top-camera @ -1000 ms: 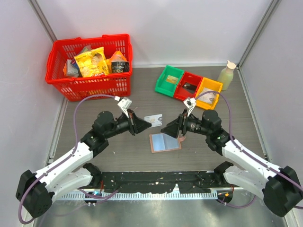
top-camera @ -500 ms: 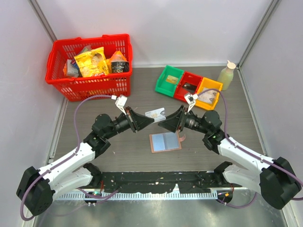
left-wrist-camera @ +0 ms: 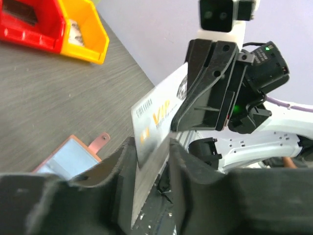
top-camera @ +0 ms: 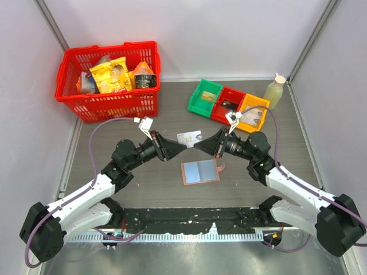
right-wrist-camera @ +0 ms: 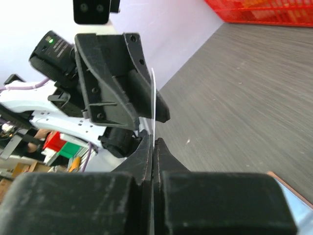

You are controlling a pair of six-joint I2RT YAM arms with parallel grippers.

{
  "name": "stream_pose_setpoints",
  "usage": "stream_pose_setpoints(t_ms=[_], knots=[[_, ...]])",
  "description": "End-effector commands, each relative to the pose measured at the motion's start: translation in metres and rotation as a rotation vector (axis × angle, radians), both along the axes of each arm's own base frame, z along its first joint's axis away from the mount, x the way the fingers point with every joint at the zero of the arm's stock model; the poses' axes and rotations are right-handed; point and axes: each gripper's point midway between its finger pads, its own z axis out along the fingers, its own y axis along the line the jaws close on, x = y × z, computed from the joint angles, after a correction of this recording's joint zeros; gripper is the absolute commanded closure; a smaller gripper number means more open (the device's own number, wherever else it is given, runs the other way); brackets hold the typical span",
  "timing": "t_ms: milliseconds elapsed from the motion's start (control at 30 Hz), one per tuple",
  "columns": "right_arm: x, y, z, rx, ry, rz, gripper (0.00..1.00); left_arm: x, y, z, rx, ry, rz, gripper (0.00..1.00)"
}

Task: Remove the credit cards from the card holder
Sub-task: Remove the credit card from the card holder, then place the credit card in the storage box.

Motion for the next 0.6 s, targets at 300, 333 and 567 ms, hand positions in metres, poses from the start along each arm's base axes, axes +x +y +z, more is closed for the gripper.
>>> stream_pose_setpoints(t_ms=[300, 333, 567], knots=[[0.104, -0.126, -0.025, -0.461, 0.134, -0.688, 1.0, 0.032, 0.084, -0.07, 0.456, 0.216, 0.462, 0.0], [0.111, -0.146, -0.042, -0.535, 0.198, -0.773, 1.0, 0.033, 0.093, -0.073, 0.498, 0.231, 0.494, 0.0], [0.164, -0.242, -0.071, -0.655, 0.421, -1.1, 0.99, 0.021, 0.11, -0.098, 0.637, 0.295, 0.501, 0.0]])
